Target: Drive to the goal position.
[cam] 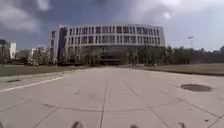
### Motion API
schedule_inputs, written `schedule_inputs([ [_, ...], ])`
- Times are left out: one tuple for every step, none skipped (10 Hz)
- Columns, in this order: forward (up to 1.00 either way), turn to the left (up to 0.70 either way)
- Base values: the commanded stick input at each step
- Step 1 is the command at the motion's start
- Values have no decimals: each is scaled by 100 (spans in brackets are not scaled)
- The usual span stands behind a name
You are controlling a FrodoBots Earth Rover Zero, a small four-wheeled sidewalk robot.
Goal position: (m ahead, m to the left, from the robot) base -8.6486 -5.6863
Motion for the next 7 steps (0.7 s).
schedule_inputs([
  [70,-1],
  [70,-1],
  [70,-1],
  [70,-1],
  [70,-1],
  [70,-1],
  [70,-1],
])
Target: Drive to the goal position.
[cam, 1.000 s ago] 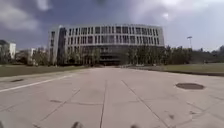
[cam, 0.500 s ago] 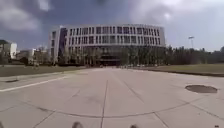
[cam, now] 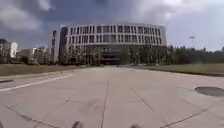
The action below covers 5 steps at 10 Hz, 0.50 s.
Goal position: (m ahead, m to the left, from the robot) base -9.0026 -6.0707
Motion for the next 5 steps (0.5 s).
schedule_inputs([
  [70,-1],
  [70,-1],
  [70,-1],
  [70,-1],
  [70,-1],
])
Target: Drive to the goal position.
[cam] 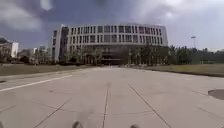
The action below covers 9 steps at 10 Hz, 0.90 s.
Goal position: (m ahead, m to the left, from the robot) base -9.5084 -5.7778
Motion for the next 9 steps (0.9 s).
schedule_inputs([
  [70,-1],
  [70,-1],
  [70,-1],
  [70,-1],
  [70,-1],
  [70,-1],
  [70,-1],
  [70,-1],
  [70,-1],
])
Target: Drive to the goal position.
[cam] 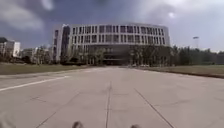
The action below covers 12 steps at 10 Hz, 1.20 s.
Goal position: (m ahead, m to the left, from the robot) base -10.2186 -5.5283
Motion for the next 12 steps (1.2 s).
schedule_inputs([
  [70,-1],
  [70,-1],
  [70,-1],
  [70,-1],
  [70,-1],
  [70,-1],
  [70,-1],
  [70,-1],
  [70,-1],
  [70,-1],
  [70,-1],
  [70,-1],
])
